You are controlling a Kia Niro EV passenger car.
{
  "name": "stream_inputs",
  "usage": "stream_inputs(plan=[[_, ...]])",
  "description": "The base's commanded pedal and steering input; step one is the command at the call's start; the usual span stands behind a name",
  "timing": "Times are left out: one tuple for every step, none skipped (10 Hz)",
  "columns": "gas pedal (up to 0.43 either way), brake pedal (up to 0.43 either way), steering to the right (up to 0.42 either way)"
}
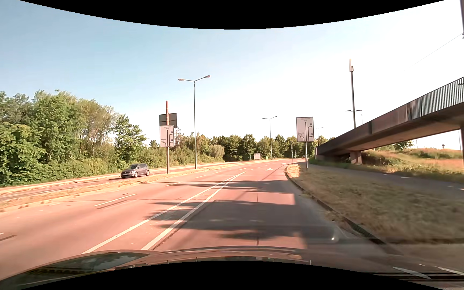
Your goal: Follow the waypoints while adhering to traffic rules and regulations
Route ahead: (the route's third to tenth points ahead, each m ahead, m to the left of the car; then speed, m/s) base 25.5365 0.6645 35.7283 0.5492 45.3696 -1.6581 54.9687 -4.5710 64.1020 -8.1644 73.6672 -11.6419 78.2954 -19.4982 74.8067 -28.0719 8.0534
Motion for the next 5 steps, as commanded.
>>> stream_inputs(plan=[[0.331, 0.012, 0.03], [0.331, 0.012, 0.029], [0.331, 0.012, 0.029], [0.331, 0.012, 0.029], [0.331, 0.012, 0.029]])
